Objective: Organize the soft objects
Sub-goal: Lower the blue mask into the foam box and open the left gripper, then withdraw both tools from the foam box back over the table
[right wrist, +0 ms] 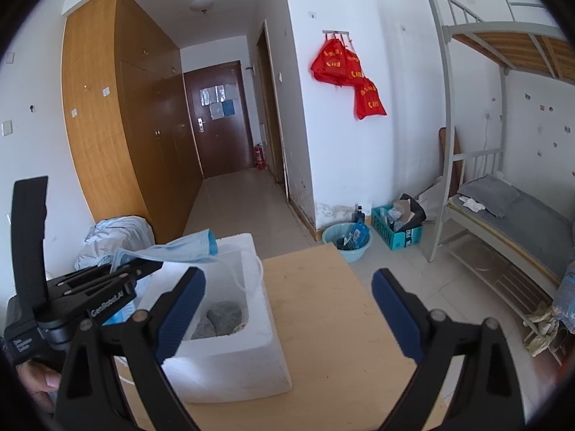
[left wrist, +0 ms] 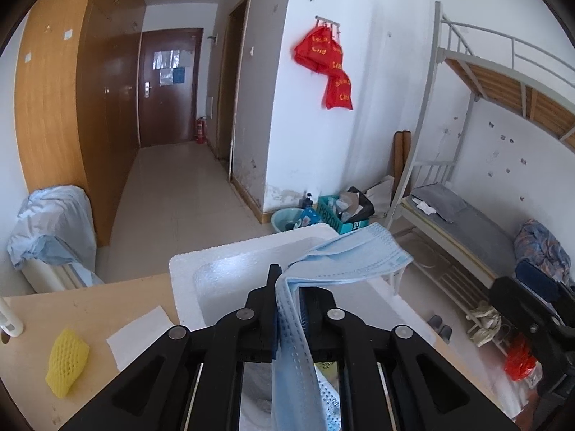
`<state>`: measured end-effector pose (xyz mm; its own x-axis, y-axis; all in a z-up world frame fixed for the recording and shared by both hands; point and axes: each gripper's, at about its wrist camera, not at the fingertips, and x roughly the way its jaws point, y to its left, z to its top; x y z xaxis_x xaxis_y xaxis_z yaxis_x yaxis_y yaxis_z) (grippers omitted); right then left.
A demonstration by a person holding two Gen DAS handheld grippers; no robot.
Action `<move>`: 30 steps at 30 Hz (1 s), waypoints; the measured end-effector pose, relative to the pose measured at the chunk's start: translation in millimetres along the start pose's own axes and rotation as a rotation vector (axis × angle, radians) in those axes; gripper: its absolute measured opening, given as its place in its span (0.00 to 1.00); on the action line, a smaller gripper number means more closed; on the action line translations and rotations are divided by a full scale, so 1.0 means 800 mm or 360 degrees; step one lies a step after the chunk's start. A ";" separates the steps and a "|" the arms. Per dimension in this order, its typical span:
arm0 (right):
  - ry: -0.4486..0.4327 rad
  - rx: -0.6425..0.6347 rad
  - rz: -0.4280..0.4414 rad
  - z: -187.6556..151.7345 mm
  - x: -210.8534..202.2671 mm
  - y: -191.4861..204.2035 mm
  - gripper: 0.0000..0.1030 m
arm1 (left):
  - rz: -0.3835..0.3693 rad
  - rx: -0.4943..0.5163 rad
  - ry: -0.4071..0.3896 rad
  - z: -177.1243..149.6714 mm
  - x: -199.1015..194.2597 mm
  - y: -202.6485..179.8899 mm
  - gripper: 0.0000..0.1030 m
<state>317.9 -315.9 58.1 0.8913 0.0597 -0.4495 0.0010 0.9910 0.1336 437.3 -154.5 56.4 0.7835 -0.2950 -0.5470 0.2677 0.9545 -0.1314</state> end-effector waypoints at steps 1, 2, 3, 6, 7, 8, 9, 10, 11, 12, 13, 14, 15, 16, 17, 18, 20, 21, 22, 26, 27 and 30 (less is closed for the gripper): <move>0.0001 0.0002 0.0001 0.000 0.000 0.000 0.93 | 0.0000 -0.0006 0.0008 0.000 0.003 0.001 0.17; 0.0004 0.0000 0.0003 -0.001 0.000 -0.001 0.93 | 0.0005 -0.0007 0.0010 0.000 0.004 0.002 0.26; 0.0005 -0.0002 0.0001 -0.001 0.001 -0.001 0.93 | 0.0013 -0.0006 0.0009 0.000 0.004 0.003 0.32; 0.0001 0.0002 0.0004 -0.003 0.001 -0.002 0.93 | 0.0037 -0.0002 -0.0046 -0.001 -0.003 0.004 0.65; 0.0001 0.0002 0.0004 -0.003 0.000 -0.003 0.93 | 0.0049 -0.0004 -0.0065 -0.001 -0.005 0.004 0.73; -0.0002 0.0003 0.0006 -0.003 0.000 -0.003 0.93 | 0.0054 -0.0004 -0.0077 0.000 -0.007 0.005 0.78; -0.0004 0.0003 0.0005 -0.002 0.000 -0.003 0.93 | 0.0062 -0.0002 -0.0083 0.000 -0.008 0.006 0.79; -0.0004 0.0003 0.0005 -0.003 -0.001 -0.003 0.93 | 0.0071 0.0005 -0.0083 0.000 -0.008 0.006 0.81; -0.0005 0.0004 0.0006 -0.003 -0.001 -0.003 0.93 | 0.0089 0.0009 -0.0091 0.000 -0.010 0.006 0.81; -0.0002 0.0003 0.0007 -0.004 -0.001 -0.003 0.93 | 0.0100 0.0004 -0.0095 0.000 -0.010 0.008 0.82; -0.0003 0.0002 0.0007 -0.004 -0.001 -0.003 0.93 | 0.0109 -0.0001 -0.0094 0.000 -0.010 0.008 0.84; -0.0005 0.0003 0.0007 -0.004 -0.001 -0.002 0.93 | 0.0111 -0.0002 -0.0087 -0.001 -0.010 0.009 0.87; -0.0004 0.0004 0.0009 -0.004 0.000 -0.002 0.93 | 0.0113 -0.0003 -0.0083 -0.001 -0.009 0.010 0.87; -0.0002 -0.0001 0.0010 -0.004 0.000 -0.001 0.93 | 0.0115 -0.0005 -0.0083 -0.001 -0.009 0.011 0.87; -0.0003 -0.0002 0.0009 -0.004 -0.001 0.000 0.93 | 0.0128 -0.0007 -0.0085 -0.002 -0.010 0.012 0.87; 0.0000 -0.0004 0.0010 -0.005 -0.001 0.001 0.93 | 0.0138 -0.0015 -0.0087 -0.002 -0.011 0.013 0.87; -0.0003 -0.0007 0.0011 -0.004 -0.001 0.001 0.93 | 0.0132 -0.0020 -0.0083 -0.001 -0.011 0.012 0.88; -0.0002 -0.0007 0.0011 -0.005 -0.002 0.002 0.93 | 0.0141 -0.0022 -0.0083 -0.001 -0.012 0.013 0.88; 0.0001 -0.0007 0.0015 -0.004 -0.002 0.002 0.93 | 0.0141 -0.0019 -0.0085 -0.001 -0.013 0.013 0.88; 0.0003 -0.0009 0.0014 -0.004 -0.002 0.003 0.93 | 0.0147 -0.0034 -0.0093 0.000 -0.016 0.012 0.88; 0.0004 -0.0011 0.0015 -0.004 -0.003 0.004 0.93 | 0.0153 -0.0038 -0.0096 0.000 -0.017 0.012 0.88; 0.0007 -0.0016 0.0027 -0.006 -0.006 0.008 0.93 | 0.0163 -0.0047 -0.0096 -0.003 -0.026 0.016 0.88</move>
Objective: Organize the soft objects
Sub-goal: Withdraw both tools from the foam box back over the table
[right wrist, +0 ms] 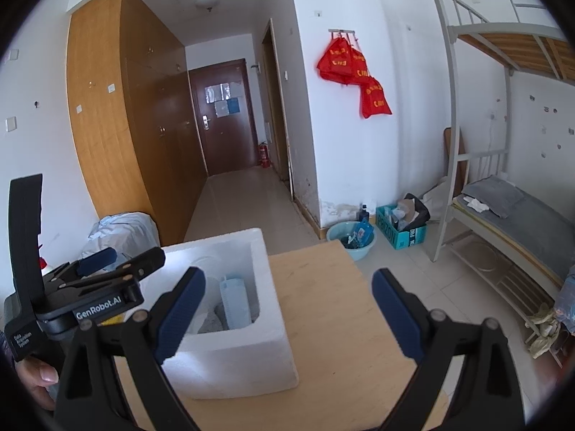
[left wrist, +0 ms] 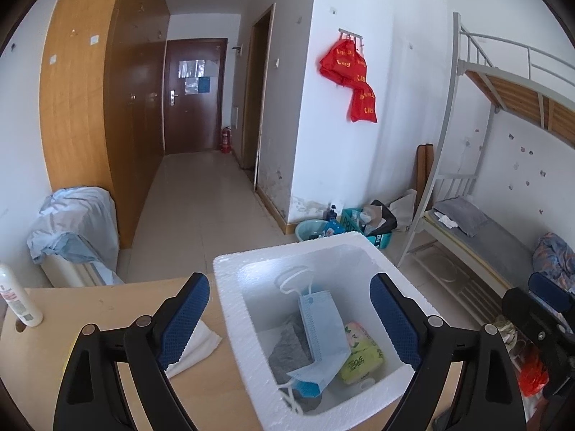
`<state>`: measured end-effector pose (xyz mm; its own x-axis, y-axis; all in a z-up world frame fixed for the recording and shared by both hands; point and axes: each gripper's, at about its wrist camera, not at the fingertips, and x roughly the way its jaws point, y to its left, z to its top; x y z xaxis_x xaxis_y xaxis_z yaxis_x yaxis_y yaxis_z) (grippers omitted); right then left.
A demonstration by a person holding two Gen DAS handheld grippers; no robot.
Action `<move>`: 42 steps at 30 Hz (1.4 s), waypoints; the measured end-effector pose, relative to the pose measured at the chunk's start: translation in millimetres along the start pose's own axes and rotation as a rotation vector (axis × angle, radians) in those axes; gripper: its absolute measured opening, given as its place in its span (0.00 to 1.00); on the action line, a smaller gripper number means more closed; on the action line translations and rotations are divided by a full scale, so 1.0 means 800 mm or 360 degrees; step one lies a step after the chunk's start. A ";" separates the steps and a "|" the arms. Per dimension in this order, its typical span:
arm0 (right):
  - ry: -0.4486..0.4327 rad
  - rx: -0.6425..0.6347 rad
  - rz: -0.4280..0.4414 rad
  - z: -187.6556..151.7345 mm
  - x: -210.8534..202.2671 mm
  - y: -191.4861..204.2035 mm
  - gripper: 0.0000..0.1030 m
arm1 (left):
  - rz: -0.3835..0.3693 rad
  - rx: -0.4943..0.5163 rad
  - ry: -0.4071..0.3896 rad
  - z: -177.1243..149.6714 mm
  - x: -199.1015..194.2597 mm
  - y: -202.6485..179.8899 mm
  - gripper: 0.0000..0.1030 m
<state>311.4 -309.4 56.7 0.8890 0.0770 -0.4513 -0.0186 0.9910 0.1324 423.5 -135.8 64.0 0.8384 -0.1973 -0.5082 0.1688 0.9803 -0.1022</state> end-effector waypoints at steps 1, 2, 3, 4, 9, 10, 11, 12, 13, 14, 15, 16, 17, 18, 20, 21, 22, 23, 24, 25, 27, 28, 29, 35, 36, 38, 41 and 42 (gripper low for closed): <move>0.0003 -0.0003 0.0005 -0.001 -0.002 0.002 0.93 | 0.0008 -0.0006 0.0001 -0.001 -0.004 0.002 0.88; 0.0008 -0.0006 0.0013 0.000 0.000 0.002 0.93 | 0.0015 -0.0011 0.0000 -0.003 -0.008 0.004 0.88; 0.0013 -0.0012 0.0020 -0.002 -0.001 0.006 0.93 | 0.0023 -0.0012 0.0000 -0.005 -0.015 0.006 0.88; 0.0015 -0.0014 0.0028 -0.003 -0.004 0.008 0.93 | 0.0031 -0.0011 -0.0002 -0.007 -0.021 0.008 0.88; 0.0007 -0.0050 0.0087 -0.011 -0.023 0.028 0.93 | 0.0084 -0.0041 -0.0032 -0.022 -0.065 0.022 0.88; 0.0004 -0.0061 0.0101 -0.014 -0.030 0.033 0.93 | 0.0093 -0.0049 -0.0037 -0.026 -0.074 0.025 0.88; 0.0000 -0.0069 0.0113 -0.015 -0.035 0.037 0.93 | 0.0115 -0.0061 -0.0044 -0.031 -0.085 0.029 0.88; -0.0005 -0.0082 0.0136 -0.018 -0.042 0.043 0.93 | 0.0122 -0.0068 -0.0050 -0.034 -0.092 0.032 0.88; -0.0008 -0.0090 0.0148 -0.020 -0.047 0.047 0.93 | 0.0132 -0.0078 -0.0055 -0.040 -0.102 0.036 0.88; -0.0011 -0.0095 0.0164 -0.021 -0.051 0.050 0.93 | 0.0146 -0.0089 -0.0054 -0.044 -0.110 0.039 0.88; -0.0011 -0.0099 0.0180 -0.023 -0.055 0.054 0.93 | 0.0150 -0.0092 -0.0052 -0.049 -0.119 0.041 0.88; -0.0006 -0.0107 0.0200 -0.027 -0.062 0.059 0.93 | 0.0161 -0.0093 -0.0055 -0.054 -0.127 0.043 0.88; -0.0008 -0.0108 0.0215 -0.028 -0.065 0.061 0.93 | 0.0187 -0.0093 -0.0065 -0.060 -0.137 0.045 0.88; -0.0016 -0.0105 0.0233 -0.030 -0.072 0.063 0.93 | 0.0206 -0.0092 -0.0075 -0.066 -0.147 0.047 0.88; -0.0026 -0.0108 0.0266 -0.035 -0.085 0.069 0.93 | 0.0230 -0.0104 -0.0088 -0.079 -0.165 0.051 0.88; -0.0029 -0.0121 0.0286 -0.040 -0.092 0.074 0.93 | 0.0246 -0.0115 -0.0095 -0.084 -0.174 0.054 0.88; -0.0029 -0.0129 0.0292 -0.042 -0.096 0.078 0.93 | 0.0258 -0.0126 -0.0106 -0.092 -0.185 0.058 0.88; -0.0028 -0.0134 0.0299 -0.045 -0.099 0.081 0.93 | 0.0268 -0.0130 -0.0113 -0.098 -0.195 0.060 0.89; -0.0019 -0.0143 0.0320 -0.051 -0.105 0.085 0.93 | 0.0285 -0.0139 -0.0121 -0.105 -0.206 0.063 0.89; -0.0015 -0.0150 0.0333 -0.056 -0.109 0.089 0.93 | 0.0297 -0.0145 -0.0126 -0.111 -0.215 0.065 0.89; -0.0017 -0.0154 0.0354 -0.066 -0.120 0.094 0.93 | 0.0325 -0.0165 -0.0129 -0.123 -0.233 0.072 0.88; -0.0015 -0.0157 0.0366 -0.070 -0.122 0.095 0.93 | 0.0333 -0.0177 -0.0127 -0.127 -0.241 0.075 0.89; -0.0013 -0.0159 0.0377 -0.074 -0.127 0.098 0.93 | 0.0336 -0.0187 -0.0125 -0.136 -0.250 0.079 0.88; -0.0048 -0.0170 0.0431 -0.100 -0.160 0.110 0.93 | 0.0411 -0.0207 -0.0161 -0.175 -0.304 0.093 0.89; -0.0046 -0.0168 0.0438 -0.105 -0.165 0.113 0.93 | 0.0411 -0.0215 -0.0163 -0.181 -0.312 0.096 0.89; -0.0041 -0.0172 0.0460 -0.110 -0.170 0.117 0.93 | 0.0431 -0.0231 -0.0173 -0.189 -0.325 0.102 0.89; -0.0043 -0.0205 0.0480 -0.122 -0.181 0.130 0.93 | 0.0459 -0.0261 -0.0191 -0.198 -0.340 0.111 0.89; -0.0043 -0.0216 0.0486 -0.125 -0.184 0.135 0.93 | 0.0468 -0.0269 -0.0192 -0.202 -0.344 0.115 0.89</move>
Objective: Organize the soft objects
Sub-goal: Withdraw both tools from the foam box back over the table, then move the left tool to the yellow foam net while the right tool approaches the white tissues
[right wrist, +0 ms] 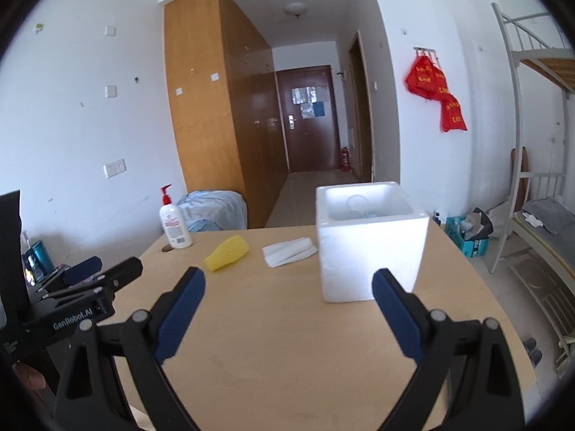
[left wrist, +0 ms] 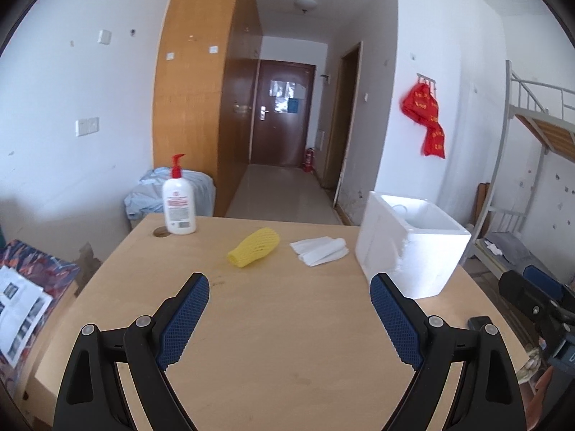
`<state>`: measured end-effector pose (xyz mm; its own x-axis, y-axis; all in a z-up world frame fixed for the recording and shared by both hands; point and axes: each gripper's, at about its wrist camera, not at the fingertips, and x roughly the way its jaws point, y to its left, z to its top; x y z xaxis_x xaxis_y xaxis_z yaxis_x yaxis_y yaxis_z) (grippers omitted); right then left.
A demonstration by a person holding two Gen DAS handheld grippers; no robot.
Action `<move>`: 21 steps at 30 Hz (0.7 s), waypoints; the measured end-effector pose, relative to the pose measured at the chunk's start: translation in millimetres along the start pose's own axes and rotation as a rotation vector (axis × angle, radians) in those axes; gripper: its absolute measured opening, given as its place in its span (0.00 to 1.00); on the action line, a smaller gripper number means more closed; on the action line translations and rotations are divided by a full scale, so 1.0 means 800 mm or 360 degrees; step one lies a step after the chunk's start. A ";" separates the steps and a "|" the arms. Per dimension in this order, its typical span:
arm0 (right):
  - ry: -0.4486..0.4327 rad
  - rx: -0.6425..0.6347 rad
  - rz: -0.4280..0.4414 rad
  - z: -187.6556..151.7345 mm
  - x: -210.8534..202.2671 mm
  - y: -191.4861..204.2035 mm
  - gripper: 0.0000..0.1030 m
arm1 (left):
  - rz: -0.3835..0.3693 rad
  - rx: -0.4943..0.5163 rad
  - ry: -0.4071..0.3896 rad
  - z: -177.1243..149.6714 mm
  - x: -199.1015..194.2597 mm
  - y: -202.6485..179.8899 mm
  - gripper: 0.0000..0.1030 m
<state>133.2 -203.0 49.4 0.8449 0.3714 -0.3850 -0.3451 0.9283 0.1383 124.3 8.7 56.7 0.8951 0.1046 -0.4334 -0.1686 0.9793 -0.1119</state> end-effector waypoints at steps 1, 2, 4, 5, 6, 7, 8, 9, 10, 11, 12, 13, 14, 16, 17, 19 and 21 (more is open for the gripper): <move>0.0002 -0.0011 0.0011 -0.002 0.000 0.005 0.93 | 0.0010 -0.0006 0.0000 -0.002 -0.003 0.003 0.89; 0.0005 -0.0018 0.0019 -0.004 0.000 0.010 0.93 | 0.0022 -0.0009 -0.0003 -0.003 -0.005 0.008 0.89; 0.0018 -0.0032 0.0037 -0.005 0.003 0.018 0.93 | 0.0038 -0.0003 -0.0011 -0.007 -0.012 0.013 0.89; 0.0020 -0.0036 0.0043 -0.008 0.003 0.023 0.93 | 0.0052 -0.0007 -0.0025 -0.007 -0.014 0.018 0.89; 0.0024 -0.0042 0.0046 -0.008 0.006 0.026 0.93 | 0.0060 -0.0012 -0.0032 -0.008 -0.016 0.022 0.89; 0.0033 -0.0058 0.0054 -0.008 0.010 0.031 0.93 | 0.0064 -0.0016 -0.0035 -0.008 -0.015 0.025 0.89; 0.0038 -0.0066 0.0056 -0.008 0.012 0.035 0.93 | 0.0069 -0.0020 -0.0034 -0.007 -0.013 0.030 0.89; 0.0042 -0.0074 0.0062 -0.007 0.019 0.039 0.93 | 0.0080 -0.0022 -0.0034 -0.005 -0.010 0.034 0.89; 0.0049 -0.0081 0.0074 -0.008 0.023 0.044 0.93 | 0.0086 -0.0020 -0.0038 -0.004 -0.008 0.037 0.89; 0.0054 -0.0084 0.0078 -0.010 0.025 0.047 0.93 | 0.0096 -0.0016 -0.0040 -0.002 -0.004 0.041 0.89; 0.0062 -0.0086 0.0083 -0.010 0.031 0.050 0.93 | 0.0108 -0.0018 -0.0041 0.000 0.001 0.046 0.89; 0.0082 -0.0097 0.0102 -0.008 0.042 0.055 0.93 | 0.0107 -0.0016 -0.0039 0.000 0.005 0.051 0.89; 0.0092 -0.0103 0.0110 -0.009 0.047 0.058 0.93 | 0.0099 -0.0011 -0.0026 0.004 0.014 0.055 0.89; 0.0118 -0.0115 0.0114 -0.007 0.066 0.064 0.93 | 0.0078 -0.0013 -0.0001 0.010 0.028 0.062 0.89; 0.0135 -0.0118 0.0116 -0.007 0.074 0.066 0.93 | 0.0076 -0.0025 0.0008 0.014 0.037 0.067 0.89; 0.0177 -0.0127 0.0130 -0.002 0.099 0.070 0.93 | 0.0064 -0.0030 0.0033 0.022 0.055 0.074 0.89; 0.0216 -0.0136 0.0121 0.001 0.120 0.072 0.93 | 0.0064 -0.0034 0.0065 0.030 0.078 0.080 0.89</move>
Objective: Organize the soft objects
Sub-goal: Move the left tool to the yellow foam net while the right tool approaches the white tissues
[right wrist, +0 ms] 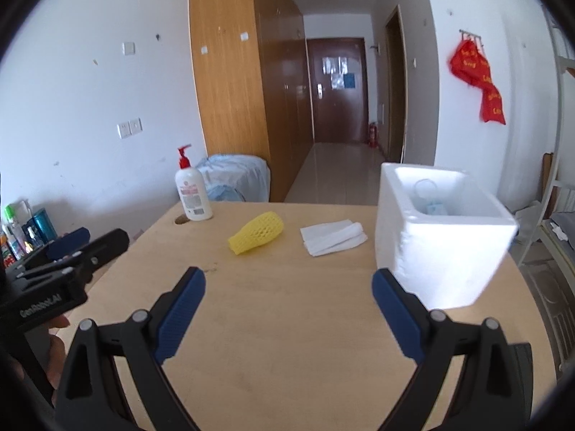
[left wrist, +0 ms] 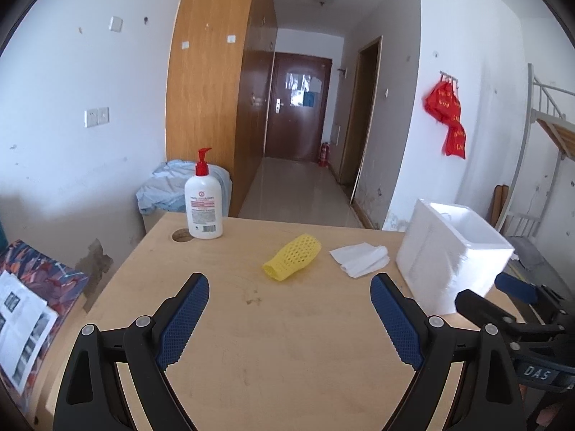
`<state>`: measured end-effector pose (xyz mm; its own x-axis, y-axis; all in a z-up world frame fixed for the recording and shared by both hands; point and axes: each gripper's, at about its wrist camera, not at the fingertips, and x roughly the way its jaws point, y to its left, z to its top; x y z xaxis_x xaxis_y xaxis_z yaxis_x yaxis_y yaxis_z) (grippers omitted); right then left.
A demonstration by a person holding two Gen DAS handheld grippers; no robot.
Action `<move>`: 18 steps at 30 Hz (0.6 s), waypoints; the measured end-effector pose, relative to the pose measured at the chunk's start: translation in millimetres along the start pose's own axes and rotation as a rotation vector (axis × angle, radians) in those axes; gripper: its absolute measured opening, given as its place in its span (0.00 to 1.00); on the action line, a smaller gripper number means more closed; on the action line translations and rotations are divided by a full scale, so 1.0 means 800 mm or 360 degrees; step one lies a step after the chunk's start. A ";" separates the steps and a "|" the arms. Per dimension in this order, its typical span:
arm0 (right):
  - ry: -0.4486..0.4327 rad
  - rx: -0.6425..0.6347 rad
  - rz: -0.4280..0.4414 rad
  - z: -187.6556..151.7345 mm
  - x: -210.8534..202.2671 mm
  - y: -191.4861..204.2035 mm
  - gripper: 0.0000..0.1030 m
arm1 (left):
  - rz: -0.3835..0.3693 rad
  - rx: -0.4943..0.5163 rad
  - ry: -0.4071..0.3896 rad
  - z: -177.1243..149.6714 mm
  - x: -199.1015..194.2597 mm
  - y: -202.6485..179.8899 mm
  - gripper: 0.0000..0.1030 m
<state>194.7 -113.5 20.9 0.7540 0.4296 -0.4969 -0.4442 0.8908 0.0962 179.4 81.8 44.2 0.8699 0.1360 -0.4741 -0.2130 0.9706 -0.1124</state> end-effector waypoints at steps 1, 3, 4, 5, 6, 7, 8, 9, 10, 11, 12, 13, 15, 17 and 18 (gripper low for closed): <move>0.0027 -0.0003 0.0001 0.005 0.014 0.000 0.93 | 0.0009 -0.0008 0.0008 0.003 0.008 0.002 0.89; 0.0066 -0.0001 -0.0011 0.012 0.036 -0.001 0.93 | 0.0022 -0.0022 0.0034 0.012 0.031 0.005 0.89; 0.0086 0.0003 -0.0009 0.017 0.048 -0.003 0.93 | 0.0005 -0.0030 0.0052 0.015 0.040 0.007 0.89; 0.0099 0.0008 -0.0008 0.020 0.057 -0.004 0.93 | -0.0017 -0.0032 0.0071 0.020 0.053 0.010 0.89; 0.0111 0.0015 -0.0010 0.024 0.066 -0.005 0.93 | -0.0017 -0.0032 0.0076 0.021 0.060 0.011 0.89; 0.0125 0.0014 -0.0014 0.030 0.079 -0.007 0.93 | -0.0015 -0.0026 0.0080 0.024 0.069 0.012 0.89; 0.0132 0.0010 -0.0019 0.032 0.085 -0.005 0.93 | -0.0018 -0.0016 0.0086 0.027 0.079 0.013 0.89; 0.0144 0.0007 -0.0023 0.035 0.094 -0.005 0.93 | -0.0011 -0.0010 0.0093 0.029 0.089 0.014 0.89; 0.0170 0.0003 -0.0023 0.038 0.107 -0.005 0.93 | -0.0003 -0.0003 0.0105 0.031 0.100 0.016 0.89; 0.0192 0.0000 -0.0025 0.041 0.117 -0.005 0.93 | 0.0008 0.0000 0.0119 0.033 0.112 0.017 0.89; 0.0215 -0.0004 -0.0029 0.043 0.128 -0.004 0.93 | 0.0019 0.0004 0.0139 0.035 0.124 0.019 0.89; 0.0247 -0.0005 -0.0037 0.045 0.143 -0.005 0.93 | 0.0018 0.0004 0.0164 0.037 0.136 0.019 0.89; 0.0285 0.0001 -0.0038 0.047 0.161 -0.007 0.93 | -0.0011 0.0003 0.0219 0.041 0.161 0.022 0.89; 0.0321 0.0025 -0.0039 0.050 0.180 -0.012 0.93 | -0.0011 0.0010 0.0226 0.044 0.180 0.024 0.89; 0.0332 0.0037 -0.0033 0.052 0.189 -0.014 0.93 | 0.0003 0.0016 0.0219 0.045 0.189 0.024 0.89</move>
<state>333.9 -52.6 -20.0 0.6451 0.3734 -0.6667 -0.4165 0.9033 0.1029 322.7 128.1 1.6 0.8000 0.1100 -0.5899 -0.2097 0.9723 -0.1032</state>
